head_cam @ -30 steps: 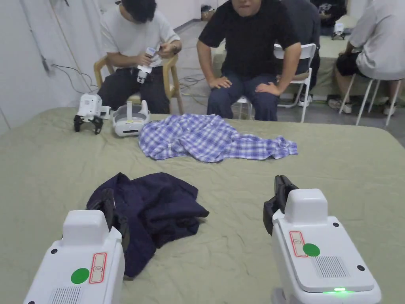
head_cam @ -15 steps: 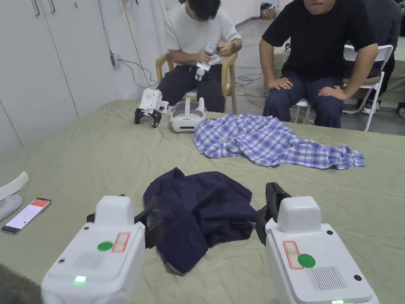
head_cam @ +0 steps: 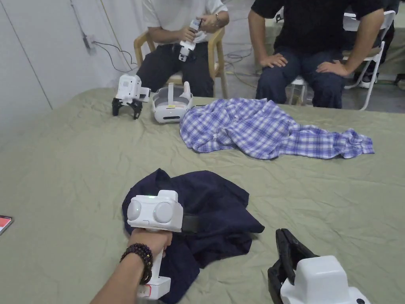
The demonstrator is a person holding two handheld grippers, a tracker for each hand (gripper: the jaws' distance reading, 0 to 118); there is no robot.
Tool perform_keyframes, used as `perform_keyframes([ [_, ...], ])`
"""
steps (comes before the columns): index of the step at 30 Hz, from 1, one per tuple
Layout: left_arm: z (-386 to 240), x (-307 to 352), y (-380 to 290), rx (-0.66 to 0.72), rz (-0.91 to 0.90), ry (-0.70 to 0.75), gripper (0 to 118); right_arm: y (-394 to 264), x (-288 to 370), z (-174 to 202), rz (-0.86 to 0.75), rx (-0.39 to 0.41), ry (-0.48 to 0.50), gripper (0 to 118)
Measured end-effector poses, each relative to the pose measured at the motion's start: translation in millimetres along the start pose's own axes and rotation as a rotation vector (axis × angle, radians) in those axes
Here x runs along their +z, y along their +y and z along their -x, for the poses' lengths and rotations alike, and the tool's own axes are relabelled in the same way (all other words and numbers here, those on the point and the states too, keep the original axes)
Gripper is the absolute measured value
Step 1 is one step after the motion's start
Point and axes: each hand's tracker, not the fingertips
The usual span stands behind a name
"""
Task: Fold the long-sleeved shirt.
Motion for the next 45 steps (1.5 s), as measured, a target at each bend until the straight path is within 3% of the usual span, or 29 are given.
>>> perform_keyframes([
  [2, 0, -17, -3, 0.009, 0.019, 0.011, 89, -6, -9, -2, 0.017, 0.005, 0.008, 2],
  [3, 2, -18, -3, 0.015, 0.019, 0.006, 76, -9, -14, -3, 0.023, 0.006, 0.008, 2],
  [4, 3, -15, -4, 0.018, 0.008, -0.012, 54, -11, -17, -4, 0.025, 0.005, 0.012, 2],
  [6, 9, -6, 0, 0.007, -0.064, 0.019, 31, -14, -25, -5, 0.035, 0.002, 0.010, 2],
  [7, 12, -2, 1, -0.004, -0.059, 0.011, 27, -15, -27, -5, 0.037, 0.000, 0.011, 2],
  [12, 14, 41, 6, -0.024, -0.113, -0.059, 26, -13, -18, -13, 0.019, -0.002, 0.004, 2],
  [16, -38, 110, 13, -0.111, -0.276, -0.240, 26, -6, 1, -35, -0.001, -0.011, -0.034, 2],
  [20, -147, 164, 18, -0.327, -0.366, -0.385, 26, 6, 37, -72, -0.044, -0.010, -0.129, 2],
  [23, -242, 174, 12, -0.403, -0.356, -0.511, 26, 12, 75, -110, -0.073, -0.019, -0.224, 2],
  [28, -397, 139, -38, -0.453, -0.189, -0.747, 26, 13, 140, -177, -0.070, -0.016, -0.423, 2],
  [32, -480, 101, -94, -0.495, -0.047, -0.799, 26, 7, 176, -214, -0.032, -0.036, -0.548, 2],
  [33, -493, 94, -106, -0.495, -0.023, -0.775, 27, 5, 185, -222, -0.028, -0.050, -0.572, 2],
  [37, -499, 86, -119, -0.468, -0.090, -0.713, 49, -2, 205, -238, -0.012, -0.072, -0.613, 2],
  [39, -481, 102, -111, -0.495, -0.136, -0.703, 100, -5, 207, -239, -0.003, -0.068, -0.614, 2],
  [40, -464, 115, -107, -0.487, -0.211, -0.705, 109, -4, 206, -238, -0.001, -0.067, -0.613, 2],
  [45, -348, 197, -120, -0.363, -0.509, -0.553, 108, -4, 190, -224, -0.011, -0.077, -0.564, 2],
])
